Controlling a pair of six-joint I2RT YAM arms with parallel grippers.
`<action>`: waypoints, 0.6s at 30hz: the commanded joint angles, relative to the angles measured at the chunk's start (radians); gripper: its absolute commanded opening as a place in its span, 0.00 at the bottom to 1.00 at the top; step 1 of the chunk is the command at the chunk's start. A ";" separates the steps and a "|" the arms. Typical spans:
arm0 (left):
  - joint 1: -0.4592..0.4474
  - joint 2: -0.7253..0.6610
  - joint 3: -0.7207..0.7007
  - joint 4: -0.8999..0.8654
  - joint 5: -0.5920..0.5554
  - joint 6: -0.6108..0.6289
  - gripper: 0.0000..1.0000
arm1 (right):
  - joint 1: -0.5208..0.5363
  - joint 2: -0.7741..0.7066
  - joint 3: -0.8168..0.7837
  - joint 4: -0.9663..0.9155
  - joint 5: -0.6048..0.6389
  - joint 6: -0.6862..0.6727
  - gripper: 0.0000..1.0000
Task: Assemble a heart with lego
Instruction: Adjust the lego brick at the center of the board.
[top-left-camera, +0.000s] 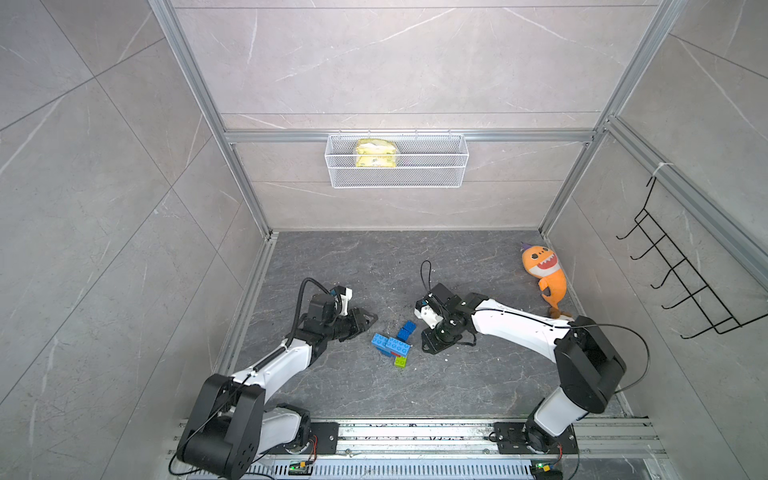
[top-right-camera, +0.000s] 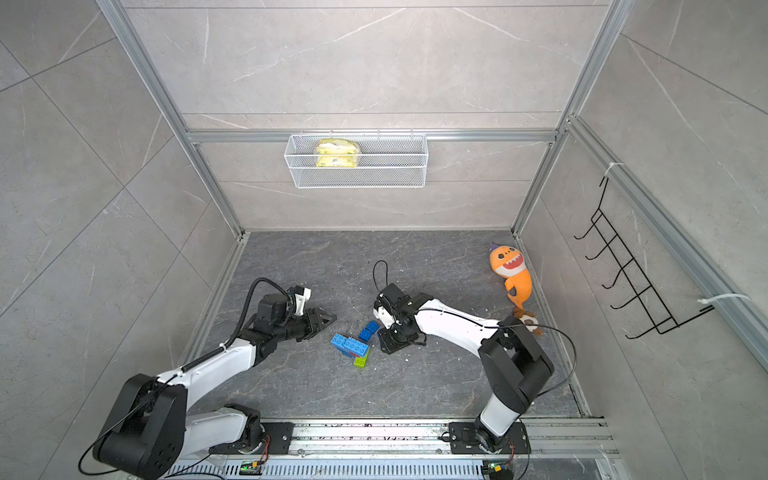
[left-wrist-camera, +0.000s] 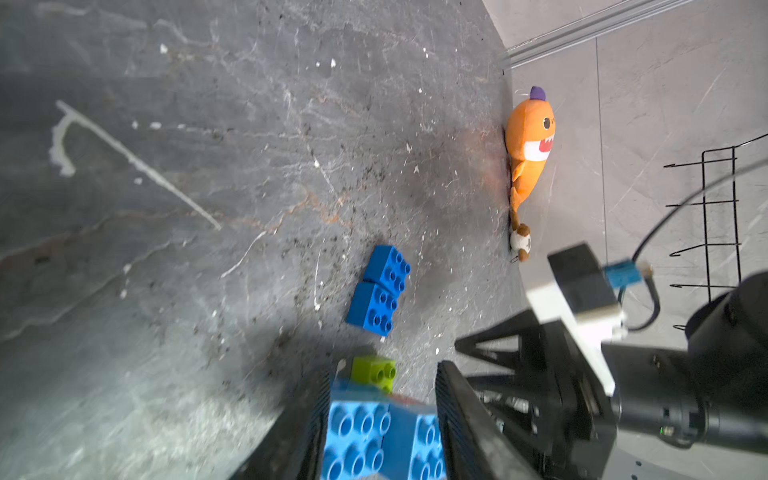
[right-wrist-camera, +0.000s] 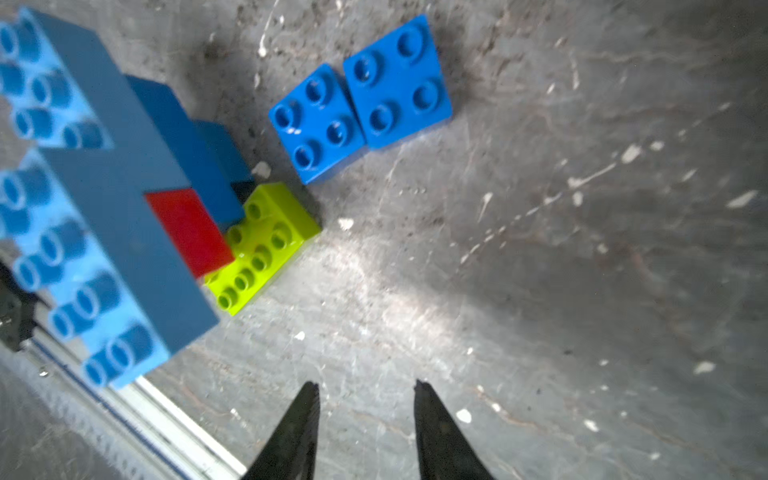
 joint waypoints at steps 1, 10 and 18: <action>0.005 0.070 0.069 0.013 0.071 0.047 0.45 | 0.038 -0.062 -0.064 0.062 -0.154 0.052 0.39; -0.009 0.141 0.085 0.076 0.099 0.014 0.43 | 0.109 -0.029 -0.067 0.260 -0.245 0.175 0.37; -0.012 0.096 0.006 0.105 0.084 -0.010 0.43 | 0.107 0.047 0.015 0.215 -0.141 0.140 0.37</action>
